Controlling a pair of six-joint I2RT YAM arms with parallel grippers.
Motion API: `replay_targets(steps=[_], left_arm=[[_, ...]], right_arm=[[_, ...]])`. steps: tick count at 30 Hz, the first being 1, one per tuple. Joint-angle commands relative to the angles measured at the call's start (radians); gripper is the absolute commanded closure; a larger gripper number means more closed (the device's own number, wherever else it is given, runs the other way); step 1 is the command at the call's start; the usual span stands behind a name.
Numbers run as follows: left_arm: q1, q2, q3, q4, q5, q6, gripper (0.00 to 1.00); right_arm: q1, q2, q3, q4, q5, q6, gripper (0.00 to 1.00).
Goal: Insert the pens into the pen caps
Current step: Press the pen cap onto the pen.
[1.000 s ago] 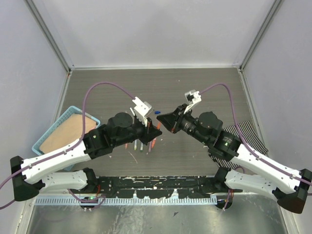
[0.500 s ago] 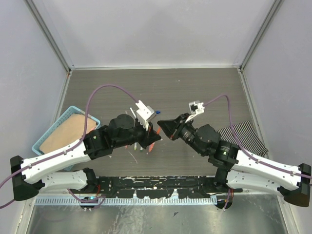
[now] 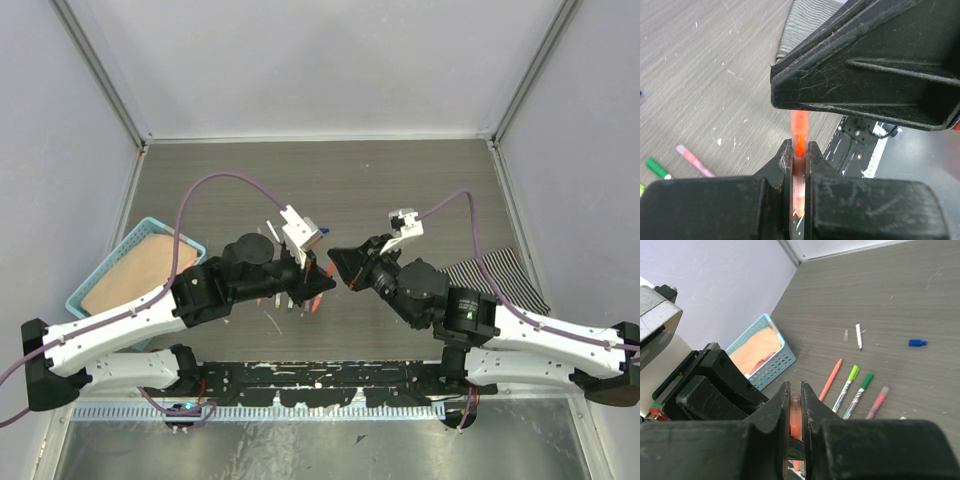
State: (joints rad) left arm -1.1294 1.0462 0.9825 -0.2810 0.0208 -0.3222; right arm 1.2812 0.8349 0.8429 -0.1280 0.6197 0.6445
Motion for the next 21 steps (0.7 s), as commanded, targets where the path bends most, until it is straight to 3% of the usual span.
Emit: replay_targets(steps=[1,6,11,16,21], left_arm=[[0.028,-0.021,0.079,0.331,-0.031,-0.022,1.00],[0.028,-0.019,0.017,0.300,0.013,-0.039,1.00],[0.028,-0.029,-0.044,0.268,0.020,-0.044,1.00],[0.028,-0.055,-0.094,0.244,-0.012,-0.056,1.00],[0.028,-0.119,-0.128,0.240,-0.094,-0.080,1.00]], right_arm=[[0.053,0.059,0.110,-0.204,-0.050,-0.129,0.99],[0.053,0.063,0.232,-0.136,0.042,-0.245,0.93],[0.053,0.049,0.299,-0.041,0.046,-0.338,0.73],[0.053,0.005,0.302,0.000,0.037,-0.377,0.57],[0.053,-0.072,0.222,-0.032,0.011,-0.406,0.51]])
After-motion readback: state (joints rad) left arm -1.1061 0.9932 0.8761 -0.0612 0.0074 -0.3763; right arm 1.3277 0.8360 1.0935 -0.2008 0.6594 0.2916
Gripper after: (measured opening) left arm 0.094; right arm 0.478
